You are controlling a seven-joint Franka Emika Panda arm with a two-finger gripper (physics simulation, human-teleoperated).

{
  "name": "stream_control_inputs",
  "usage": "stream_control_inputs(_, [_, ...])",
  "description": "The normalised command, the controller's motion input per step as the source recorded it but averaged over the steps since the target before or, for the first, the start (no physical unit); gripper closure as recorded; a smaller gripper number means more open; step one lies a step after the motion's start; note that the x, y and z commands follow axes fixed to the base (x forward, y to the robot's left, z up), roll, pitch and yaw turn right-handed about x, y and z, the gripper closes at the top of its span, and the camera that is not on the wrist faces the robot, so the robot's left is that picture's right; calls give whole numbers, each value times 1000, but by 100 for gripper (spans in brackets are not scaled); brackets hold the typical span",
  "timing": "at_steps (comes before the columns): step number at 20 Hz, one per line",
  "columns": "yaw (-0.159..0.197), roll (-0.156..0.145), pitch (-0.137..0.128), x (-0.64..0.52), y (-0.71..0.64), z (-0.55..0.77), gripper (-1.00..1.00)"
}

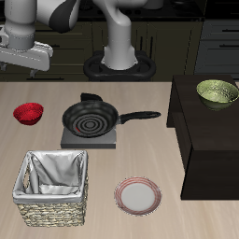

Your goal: Place the red bowl on the plate

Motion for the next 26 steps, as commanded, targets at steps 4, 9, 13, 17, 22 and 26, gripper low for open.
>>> stream_control_inputs(4, [16,3,30,229,-177,-340,-100])
stream_control_inputs(9, [-35,82,24,59,-170,-267,-100])
stream_control_inputs(13, [-38,73,24,42,-193,-165,-100])
stream_control_inputs(17, [1,59,35,-40,-83,-399,-100])
stream_control_inputs(22, [1,39,33,-156,58,-428,-100])
stream_control_inputs(26, [22,25,37,-261,121,-413,-100])
